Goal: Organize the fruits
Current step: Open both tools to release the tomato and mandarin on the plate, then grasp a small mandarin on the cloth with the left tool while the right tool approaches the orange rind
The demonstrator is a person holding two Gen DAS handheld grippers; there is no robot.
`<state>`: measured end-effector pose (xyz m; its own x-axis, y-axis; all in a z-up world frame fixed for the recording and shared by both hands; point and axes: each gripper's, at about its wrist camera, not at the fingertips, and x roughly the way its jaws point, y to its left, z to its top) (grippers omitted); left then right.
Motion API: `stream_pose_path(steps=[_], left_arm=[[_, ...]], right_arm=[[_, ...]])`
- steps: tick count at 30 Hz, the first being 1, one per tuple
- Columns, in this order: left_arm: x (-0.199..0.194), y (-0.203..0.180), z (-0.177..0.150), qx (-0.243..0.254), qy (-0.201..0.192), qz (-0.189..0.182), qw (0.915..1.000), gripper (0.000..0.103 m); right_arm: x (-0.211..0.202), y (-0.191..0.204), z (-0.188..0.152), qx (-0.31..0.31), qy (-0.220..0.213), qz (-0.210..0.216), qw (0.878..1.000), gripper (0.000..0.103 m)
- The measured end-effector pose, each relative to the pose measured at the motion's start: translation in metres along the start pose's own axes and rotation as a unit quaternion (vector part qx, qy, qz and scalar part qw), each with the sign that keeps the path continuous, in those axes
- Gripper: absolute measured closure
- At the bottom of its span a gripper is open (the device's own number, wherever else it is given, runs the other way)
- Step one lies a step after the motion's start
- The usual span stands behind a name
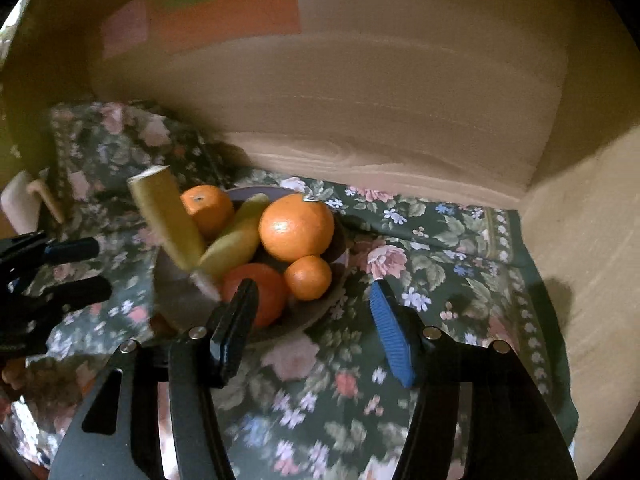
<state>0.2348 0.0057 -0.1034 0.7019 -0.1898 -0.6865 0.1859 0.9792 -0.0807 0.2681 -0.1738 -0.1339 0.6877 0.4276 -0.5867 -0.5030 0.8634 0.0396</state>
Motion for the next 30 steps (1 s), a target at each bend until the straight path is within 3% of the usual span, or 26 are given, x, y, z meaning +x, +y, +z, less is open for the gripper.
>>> stream_pose_path(steps=[15,22,30], left_arm=[[-0.015,-0.012,-0.062,0.002,0.036,-0.012,0.9993,0.047],[-0.015,-0.022,-0.084,-0.007,0.044,-0.03,0.9986,0.047],[-0.007,-0.033,-0.09,-0.006,0.049,-0.046,0.9977,0.047]], right_arm=[[-0.036,0.052,-0.06,-0.002,0.001,0.038,0.999,0.048],[-0.03,0.062,-0.088,0.016,0.021,0.052,0.998,0.048],[-0.018,0.069,-0.097,0.013,0.042,0.064,0.997,0.048]])
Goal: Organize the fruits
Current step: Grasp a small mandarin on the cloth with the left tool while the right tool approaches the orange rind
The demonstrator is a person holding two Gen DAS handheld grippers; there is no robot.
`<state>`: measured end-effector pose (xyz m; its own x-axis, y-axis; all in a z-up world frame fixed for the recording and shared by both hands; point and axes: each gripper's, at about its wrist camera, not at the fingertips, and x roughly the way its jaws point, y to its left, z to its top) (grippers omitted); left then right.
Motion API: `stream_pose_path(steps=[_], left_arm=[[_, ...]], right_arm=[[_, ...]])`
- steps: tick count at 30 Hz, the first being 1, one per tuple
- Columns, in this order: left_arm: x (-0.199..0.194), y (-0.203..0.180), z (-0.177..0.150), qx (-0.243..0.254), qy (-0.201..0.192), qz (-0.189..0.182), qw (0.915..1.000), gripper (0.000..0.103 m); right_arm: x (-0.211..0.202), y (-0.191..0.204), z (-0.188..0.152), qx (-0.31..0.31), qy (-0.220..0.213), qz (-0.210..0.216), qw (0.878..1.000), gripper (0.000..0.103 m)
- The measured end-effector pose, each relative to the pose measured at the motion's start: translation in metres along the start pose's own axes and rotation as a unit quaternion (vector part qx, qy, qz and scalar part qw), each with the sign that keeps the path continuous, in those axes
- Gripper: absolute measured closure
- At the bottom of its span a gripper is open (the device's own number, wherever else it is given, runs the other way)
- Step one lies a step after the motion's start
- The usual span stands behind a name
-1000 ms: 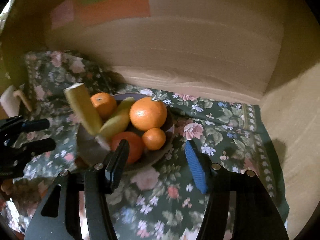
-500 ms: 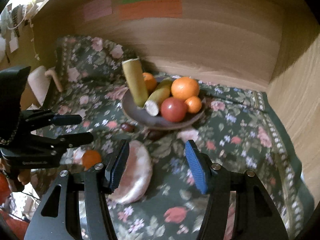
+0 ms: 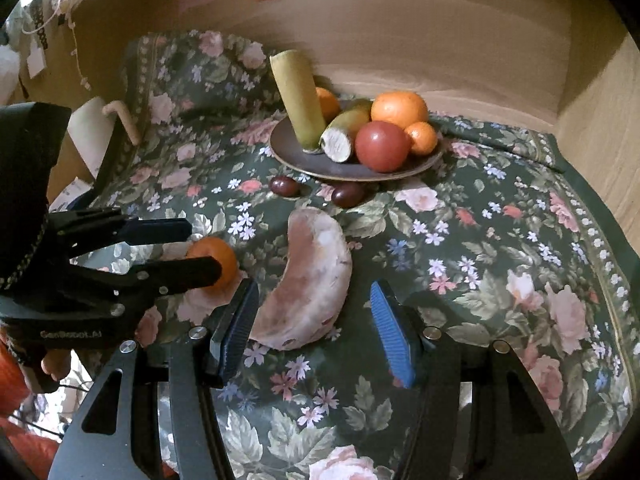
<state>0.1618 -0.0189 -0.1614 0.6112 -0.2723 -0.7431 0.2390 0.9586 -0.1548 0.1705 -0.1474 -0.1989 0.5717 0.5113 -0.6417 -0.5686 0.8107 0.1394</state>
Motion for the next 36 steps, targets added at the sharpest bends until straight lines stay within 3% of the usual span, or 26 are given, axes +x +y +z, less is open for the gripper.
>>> stream_pose_path(steps=[7,11,20,22,24,32,36], left_arm=[[0.011,-0.001,0.0,0.006,0.004,0.003,1.0,0.053],[0.013,0.004,0.003,0.003,0.002,0.001,1.0,0.068],[0.005,0.017,-0.001,-0.007,-0.004,-0.001,1.0,0.068],[0.003,0.019,-0.002,-0.008,-0.005,0.001,1.0,0.068],[0.002,0.021,-0.002,-0.008,-0.006,0.002,0.9999,0.068],[-0.004,0.024,0.0,-0.009,-0.016,0.011,0.9998,0.068],[-0.01,0.025,0.008,-0.007,-0.028,0.016,0.9994,0.068]], right_arm=[[0.009,0.001,0.002,0.002,0.016,0.007,1.0,0.048],[0.018,0.004,0.003,0.0,0.026,0.008,1.0,0.048],[0.035,0.014,0.009,-0.02,0.03,-0.027,0.999,0.046],[0.036,0.013,0.011,-0.017,0.028,-0.031,0.999,0.05],[0.037,0.012,0.013,-0.015,0.024,-0.043,0.999,0.061],[0.031,0.007,0.015,0.005,0.02,-0.03,0.999,0.066],[0.024,-0.001,0.02,0.03,0.012,-0.013,0.999,0.075]])
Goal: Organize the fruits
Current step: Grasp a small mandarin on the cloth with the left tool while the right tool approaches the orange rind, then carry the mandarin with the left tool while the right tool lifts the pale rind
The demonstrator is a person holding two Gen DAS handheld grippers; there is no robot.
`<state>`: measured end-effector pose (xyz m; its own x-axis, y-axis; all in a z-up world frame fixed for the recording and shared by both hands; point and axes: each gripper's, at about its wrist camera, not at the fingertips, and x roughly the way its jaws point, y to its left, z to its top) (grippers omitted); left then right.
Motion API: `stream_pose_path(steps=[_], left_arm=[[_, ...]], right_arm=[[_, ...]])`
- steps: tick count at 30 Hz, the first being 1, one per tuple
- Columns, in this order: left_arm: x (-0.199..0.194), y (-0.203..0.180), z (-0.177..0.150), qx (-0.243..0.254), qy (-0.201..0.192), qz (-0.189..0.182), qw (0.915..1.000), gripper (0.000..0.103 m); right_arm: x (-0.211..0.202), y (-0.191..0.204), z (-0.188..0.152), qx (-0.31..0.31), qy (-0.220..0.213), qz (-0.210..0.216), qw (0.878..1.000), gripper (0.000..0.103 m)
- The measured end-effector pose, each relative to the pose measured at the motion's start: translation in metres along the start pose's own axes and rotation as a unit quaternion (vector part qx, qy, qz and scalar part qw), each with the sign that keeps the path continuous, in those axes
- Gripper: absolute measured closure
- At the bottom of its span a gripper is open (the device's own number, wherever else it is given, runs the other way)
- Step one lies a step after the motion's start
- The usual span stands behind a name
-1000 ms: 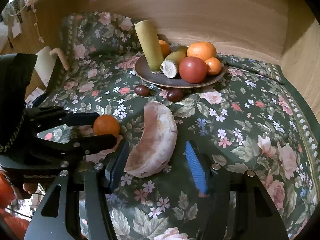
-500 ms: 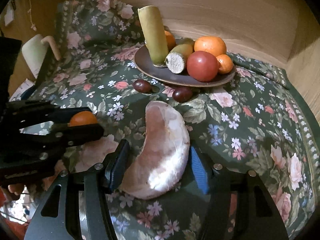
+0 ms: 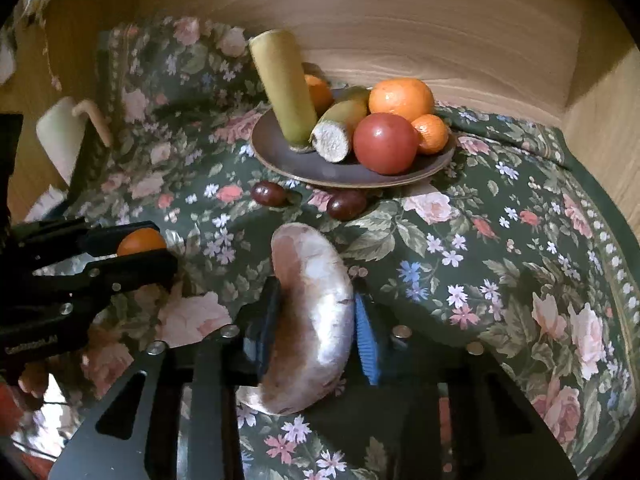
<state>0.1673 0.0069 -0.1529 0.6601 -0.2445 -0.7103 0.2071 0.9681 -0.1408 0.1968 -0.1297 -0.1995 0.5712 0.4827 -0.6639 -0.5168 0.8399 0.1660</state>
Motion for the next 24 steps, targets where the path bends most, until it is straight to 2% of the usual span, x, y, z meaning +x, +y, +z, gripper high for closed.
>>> stream_pose_path(steps=[14,24], left_arm=[[-0.001,0.01,0.025,-0.007,-0.02,0.023,0.9995,0.068],[0.01,0.023,0.057,-0.006,-0.032,0.041,0.9986,0.068]], right_arm=[[-0.019,-0.006,0.014,-0.017,-0.039,-0.008,0.999,0.081],[-0.029,-0.022,0.046,-0.01,-0.073,-0.013,0.997,0.081]])
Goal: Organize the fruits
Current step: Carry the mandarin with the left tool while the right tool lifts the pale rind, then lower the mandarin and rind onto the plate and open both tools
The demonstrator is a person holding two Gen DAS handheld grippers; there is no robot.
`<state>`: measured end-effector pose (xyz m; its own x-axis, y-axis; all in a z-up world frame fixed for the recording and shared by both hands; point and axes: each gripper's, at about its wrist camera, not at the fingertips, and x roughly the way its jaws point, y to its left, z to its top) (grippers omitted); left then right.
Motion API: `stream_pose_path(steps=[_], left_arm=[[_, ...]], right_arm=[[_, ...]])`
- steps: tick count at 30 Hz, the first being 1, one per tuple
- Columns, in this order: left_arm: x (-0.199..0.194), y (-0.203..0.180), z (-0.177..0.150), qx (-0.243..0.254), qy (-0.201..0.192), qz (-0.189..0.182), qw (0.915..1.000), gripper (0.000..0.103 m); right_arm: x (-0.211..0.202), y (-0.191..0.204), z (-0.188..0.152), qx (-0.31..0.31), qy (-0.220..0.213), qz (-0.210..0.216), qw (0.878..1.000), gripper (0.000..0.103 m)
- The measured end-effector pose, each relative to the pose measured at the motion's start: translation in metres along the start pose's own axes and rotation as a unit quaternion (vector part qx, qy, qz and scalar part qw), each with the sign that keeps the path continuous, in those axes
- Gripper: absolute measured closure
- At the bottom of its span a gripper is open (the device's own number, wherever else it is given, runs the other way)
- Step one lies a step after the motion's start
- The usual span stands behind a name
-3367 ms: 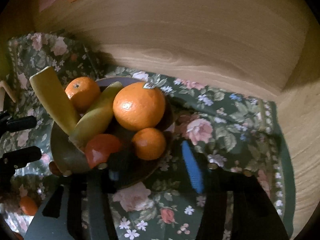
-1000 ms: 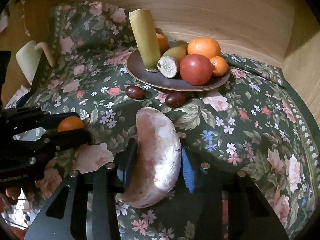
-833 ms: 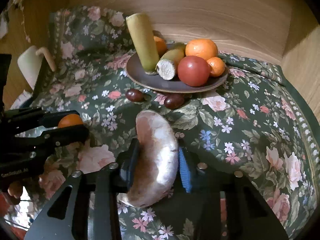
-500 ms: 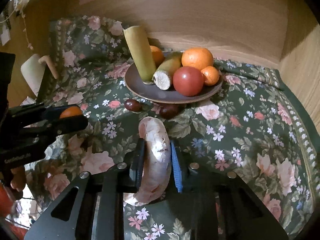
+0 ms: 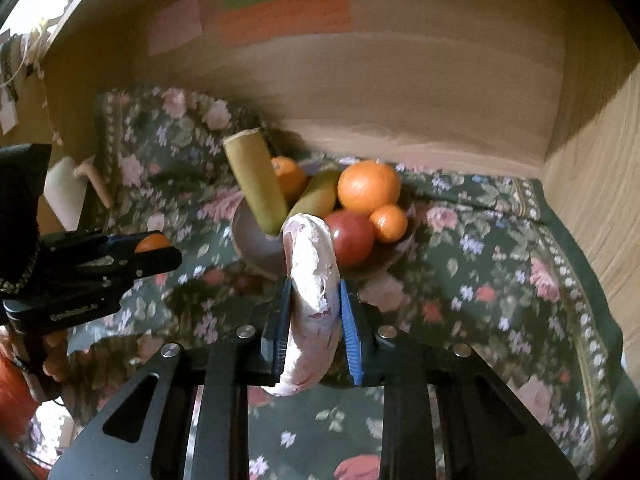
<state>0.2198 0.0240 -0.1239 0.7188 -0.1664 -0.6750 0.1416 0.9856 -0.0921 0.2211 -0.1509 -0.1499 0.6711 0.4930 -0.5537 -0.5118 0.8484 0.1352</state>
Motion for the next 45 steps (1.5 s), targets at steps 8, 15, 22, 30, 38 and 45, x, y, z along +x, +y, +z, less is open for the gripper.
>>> stream_pose_path(steps=[8,15,22,30,38,45], left_arm=[[0.023,0.007,0.027,0.003,0.002,0.007,1.0,0.068],[0.047,0.013,0.044,0.008,0.013,0.002,0.9999,0.068],[0.063,0.014,0.051,0.019,0.02,-0.001,0.9996,0.068],[0.072,0.017,0.053,0.019,0.019,-0.016,0.9995,0.068],[0.085,0.015,0.049,0.019,0.038,-0.024,0.9988,0.05],[0.075,0.008,0.049,0.025,0.027,-0.02,0.9991,0.05]], right_arm=[[0.014,-0.01,0.025,-0.005,-0.009,0.001,1.0,0.081],[0.037,-0.018,0.049,-0.013,-0.008,0.0,1.0,0.081],[0.057,-0.022,0.066,-0.019,0.0,0.008,1.0,0.081],[0.085,-0.023,0.072,-0.022,0.021,0.012,0.999,0.081],[0.088,-0.021,0.071,-0.03,0.026,-0.001,0.999,0.079],[0.067,-0.018,0.068,-0.029,0.013,-0.006,0.999,0.062]])
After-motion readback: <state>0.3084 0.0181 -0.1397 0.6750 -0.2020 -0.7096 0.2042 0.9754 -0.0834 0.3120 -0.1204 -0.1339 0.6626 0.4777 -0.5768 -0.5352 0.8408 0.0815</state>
